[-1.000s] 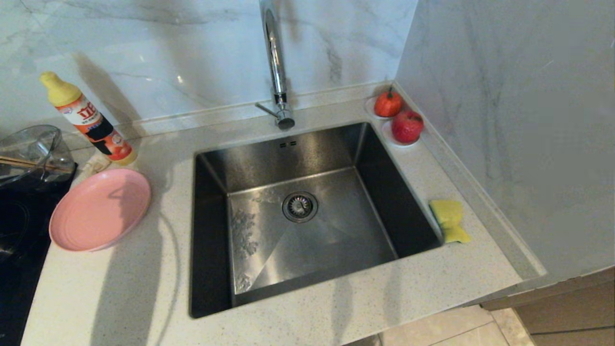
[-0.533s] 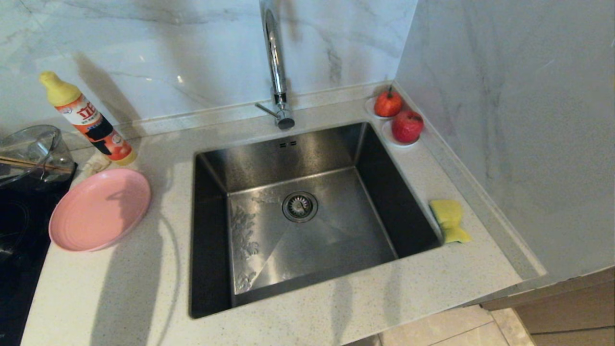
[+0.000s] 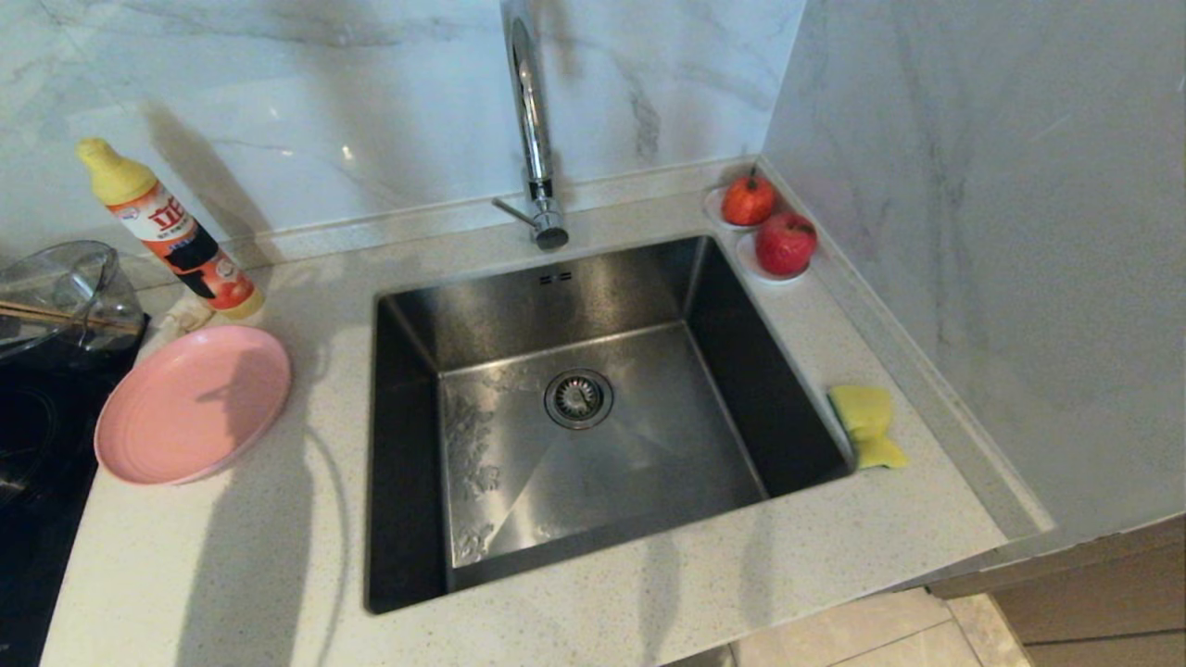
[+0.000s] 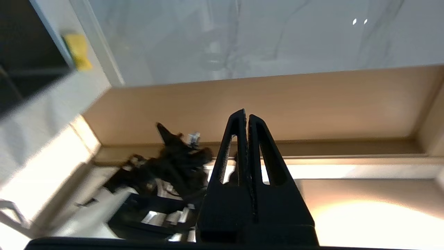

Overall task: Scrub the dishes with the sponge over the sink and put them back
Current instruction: Place the bowl on the plate

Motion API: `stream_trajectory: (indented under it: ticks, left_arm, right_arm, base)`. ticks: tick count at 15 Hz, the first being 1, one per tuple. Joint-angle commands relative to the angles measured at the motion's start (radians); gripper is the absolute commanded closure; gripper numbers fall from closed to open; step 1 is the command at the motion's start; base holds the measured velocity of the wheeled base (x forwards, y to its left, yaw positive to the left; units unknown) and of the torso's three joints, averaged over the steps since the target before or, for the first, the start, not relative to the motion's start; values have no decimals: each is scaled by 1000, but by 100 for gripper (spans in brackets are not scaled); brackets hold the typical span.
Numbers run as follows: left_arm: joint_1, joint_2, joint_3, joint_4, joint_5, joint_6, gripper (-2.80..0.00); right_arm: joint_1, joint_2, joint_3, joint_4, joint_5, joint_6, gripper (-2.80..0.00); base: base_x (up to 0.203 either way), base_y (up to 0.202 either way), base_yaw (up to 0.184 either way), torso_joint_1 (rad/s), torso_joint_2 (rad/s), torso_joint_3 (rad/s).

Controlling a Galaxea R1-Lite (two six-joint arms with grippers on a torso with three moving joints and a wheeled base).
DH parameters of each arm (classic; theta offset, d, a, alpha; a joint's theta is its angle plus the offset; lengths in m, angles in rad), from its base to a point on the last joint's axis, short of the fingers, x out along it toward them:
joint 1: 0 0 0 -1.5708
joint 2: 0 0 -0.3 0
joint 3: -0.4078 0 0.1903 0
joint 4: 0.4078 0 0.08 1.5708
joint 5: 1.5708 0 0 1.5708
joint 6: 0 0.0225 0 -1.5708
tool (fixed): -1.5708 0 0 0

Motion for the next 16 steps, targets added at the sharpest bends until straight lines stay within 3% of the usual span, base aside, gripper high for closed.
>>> stream_trajectory:
  ticks: [1,3,5,6,9,11,13,16]
  left_arm:
    - [16,-11,-7,-11,-8,-106,0]
    - [68,-14,-17,-21,-8,-109,0]
    - [75,-33,7,-33,-8,-120,0]
    - [79,-38,27,-33,-8,-158,0]
    - [82,-38,18,-35,-8,-416,0]
    - [127,-49,16,-56,-8,-434,0]
    - [141,-52,30,-161,-8,-382,0]
    - [155,-56,46,-199,-8,-60,0]
  right_arm:
    - [0,2,0,0,-1,0,0]
    - [0,2,0,0,1,0,0]
    - [0,2,0,0,1,0,0]
    - [0,2,0,0,0,0,0]
    - [0,2,0,0,1,0,0]
    - [0,2,0,0,1,0,0]
    - [0,2,0,0,-1,0,0]
    - [0,2,0,0,0,0,0]
  base:
    - [0,0,0,0,0,0]
    - [0,0,0,0,0,0]
    - [0,0,0,0,0,0]
    - [0,0,0,0,0,0]
    - [0,0,0,0,0,0]
    - [0,0,0,0,0,0]
    - [0,0,0,0,0,0]
    - [0,0,0,0,0,0]
